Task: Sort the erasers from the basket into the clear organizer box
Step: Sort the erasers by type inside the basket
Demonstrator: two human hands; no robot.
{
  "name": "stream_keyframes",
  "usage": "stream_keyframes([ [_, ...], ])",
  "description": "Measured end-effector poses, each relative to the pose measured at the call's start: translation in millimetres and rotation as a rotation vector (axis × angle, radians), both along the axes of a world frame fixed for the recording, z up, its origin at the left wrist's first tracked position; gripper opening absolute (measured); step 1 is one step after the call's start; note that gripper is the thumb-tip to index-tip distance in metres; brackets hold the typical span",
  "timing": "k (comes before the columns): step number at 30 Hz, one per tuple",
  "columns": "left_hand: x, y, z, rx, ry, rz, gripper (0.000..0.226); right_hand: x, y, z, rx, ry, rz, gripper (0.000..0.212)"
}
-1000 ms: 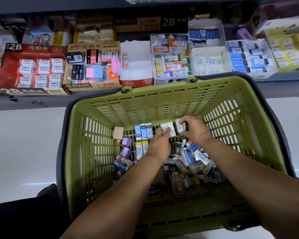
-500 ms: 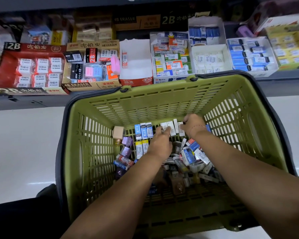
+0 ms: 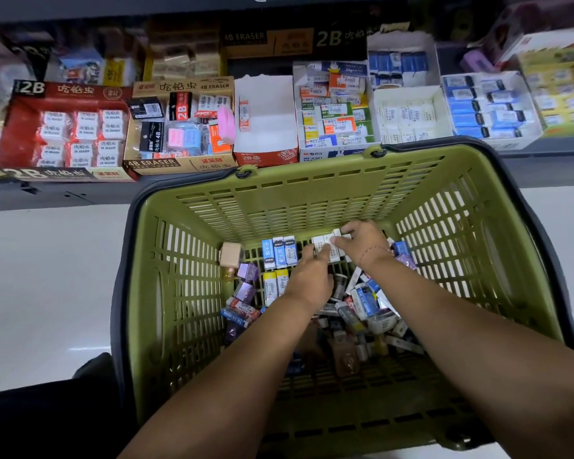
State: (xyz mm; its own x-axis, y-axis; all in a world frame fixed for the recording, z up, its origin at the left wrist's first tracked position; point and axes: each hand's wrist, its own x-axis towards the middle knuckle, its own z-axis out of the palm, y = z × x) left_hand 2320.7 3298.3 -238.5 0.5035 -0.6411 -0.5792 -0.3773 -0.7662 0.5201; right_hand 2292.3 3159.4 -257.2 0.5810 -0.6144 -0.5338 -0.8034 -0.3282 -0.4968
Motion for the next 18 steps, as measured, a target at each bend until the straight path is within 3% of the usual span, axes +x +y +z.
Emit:
stream_keyframes([
  [10,3,3,2,-0.015,0.020,-0.002,0.066,18,3,1,0.041,0.111,-0.243,0.038],
  [18,4,6,0,-0.003,0.037,0.019,0.067,13,-11,4,-0.007,0.051,-0.228,0.035],
])
